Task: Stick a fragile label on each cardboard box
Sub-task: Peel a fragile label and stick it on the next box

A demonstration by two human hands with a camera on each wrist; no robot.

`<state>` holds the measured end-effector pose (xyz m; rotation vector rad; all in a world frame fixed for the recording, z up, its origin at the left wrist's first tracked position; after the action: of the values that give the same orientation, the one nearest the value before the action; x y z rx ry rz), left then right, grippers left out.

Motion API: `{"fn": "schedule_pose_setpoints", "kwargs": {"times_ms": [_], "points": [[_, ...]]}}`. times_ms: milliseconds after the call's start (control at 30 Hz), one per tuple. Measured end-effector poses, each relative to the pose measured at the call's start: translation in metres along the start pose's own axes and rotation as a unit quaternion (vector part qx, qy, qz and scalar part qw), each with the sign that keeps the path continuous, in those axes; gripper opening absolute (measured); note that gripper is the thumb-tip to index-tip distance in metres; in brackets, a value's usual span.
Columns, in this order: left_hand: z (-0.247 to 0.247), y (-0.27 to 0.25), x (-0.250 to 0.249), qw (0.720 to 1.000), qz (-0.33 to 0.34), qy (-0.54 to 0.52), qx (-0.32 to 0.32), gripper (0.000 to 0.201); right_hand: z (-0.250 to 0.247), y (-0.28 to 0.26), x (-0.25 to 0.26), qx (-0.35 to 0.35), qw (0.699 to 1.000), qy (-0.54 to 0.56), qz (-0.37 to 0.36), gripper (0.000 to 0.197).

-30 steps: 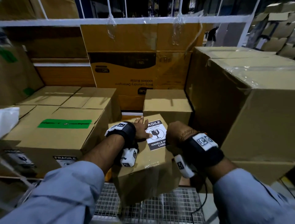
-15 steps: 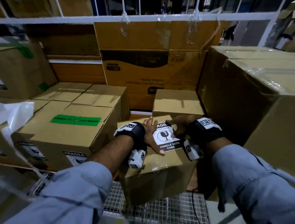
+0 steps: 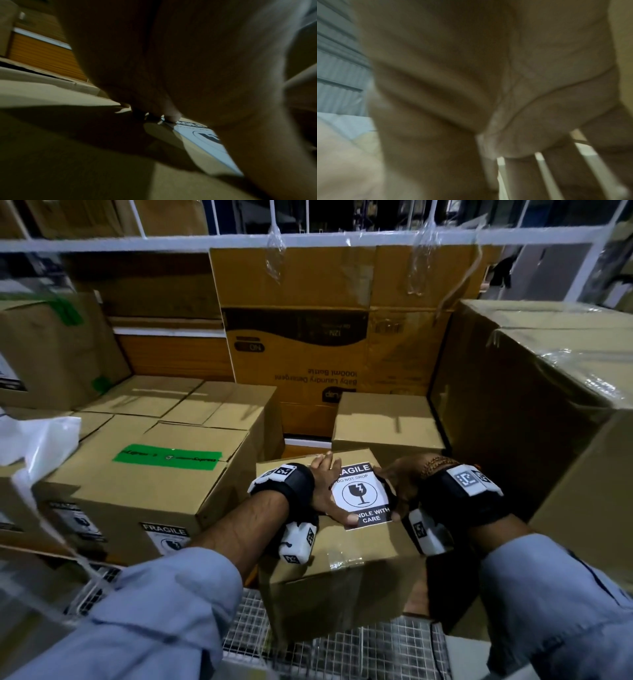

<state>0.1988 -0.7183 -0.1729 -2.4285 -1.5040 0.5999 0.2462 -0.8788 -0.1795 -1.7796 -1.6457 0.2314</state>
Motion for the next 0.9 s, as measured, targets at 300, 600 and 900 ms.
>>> {"fn": "schedule_pose_setpoints", "kwargs": {"times_ms": [300, 600, 900], "points": [[-0.007, 0.009, 0.001, 0.999, -0.030, -0.008, -0.022, 0.082, -0.024, -0.040, 0.048, -0.194, 0.952, -0.210, -0.107, 0.056], [-0.034, -0.005, -0.015, 0.994, -0.023, 0.000, -0.103, 0.057, -0.002, -0.039, 0.037, -0.079, 0.955, -0.273, -0.085, 0.107], [-0.017, -0.015, -0.020, 0.996, 0.044, -0.071, -0.015, 0.124, -0.003, -0.039, 0.032, -0.022, 0.984, -0.163, -0.072, 0.072]]}}
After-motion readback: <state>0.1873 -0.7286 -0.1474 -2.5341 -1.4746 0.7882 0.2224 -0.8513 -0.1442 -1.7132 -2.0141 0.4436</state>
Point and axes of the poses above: each hand's wrist, its own y-axis towards the middle knuckle, its own z-axis out of the palm, x = y × z, the point moved 10 cm from there along y, towards the middle knuckle, and after that the axes turned 14 degrees about z, right-handed, at the moved point
